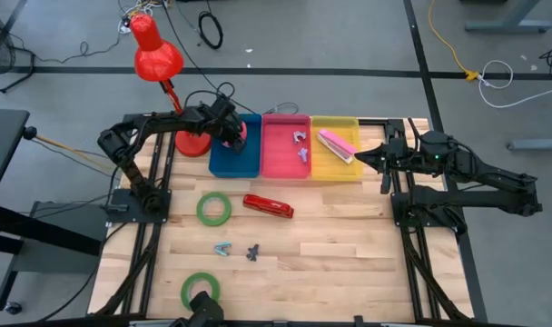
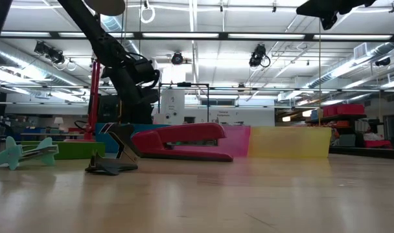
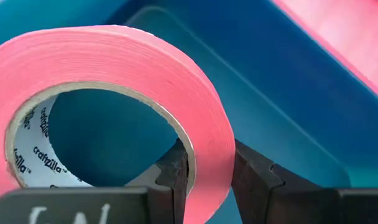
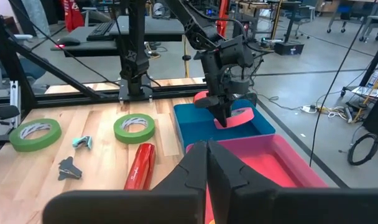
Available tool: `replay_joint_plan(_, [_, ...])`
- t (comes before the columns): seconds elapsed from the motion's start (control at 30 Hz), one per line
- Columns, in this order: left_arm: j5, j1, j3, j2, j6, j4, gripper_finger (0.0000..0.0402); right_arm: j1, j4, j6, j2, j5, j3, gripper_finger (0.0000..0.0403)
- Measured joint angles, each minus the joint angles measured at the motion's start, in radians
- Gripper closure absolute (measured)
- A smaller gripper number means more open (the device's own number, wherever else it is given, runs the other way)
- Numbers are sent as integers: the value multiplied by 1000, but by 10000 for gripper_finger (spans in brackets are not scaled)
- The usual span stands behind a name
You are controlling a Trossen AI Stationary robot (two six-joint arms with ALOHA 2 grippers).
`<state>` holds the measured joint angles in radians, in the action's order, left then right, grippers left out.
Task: Pick and place Stapler, Stapler remover, tape
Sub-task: Put the pink tape into the blue bin, then put the green tape into the blue bin
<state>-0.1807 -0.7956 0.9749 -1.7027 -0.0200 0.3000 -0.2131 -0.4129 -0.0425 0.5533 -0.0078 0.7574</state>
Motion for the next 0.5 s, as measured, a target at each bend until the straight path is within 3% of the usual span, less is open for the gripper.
replay_joint_plan(0.23, [3,1,0,0,-3,-11,287,0,0,0,0,0,0,393])
replay_joint_plan(0.5, [17,2,0,1,-3,-34,231,0,0,0,0,0,0,393])
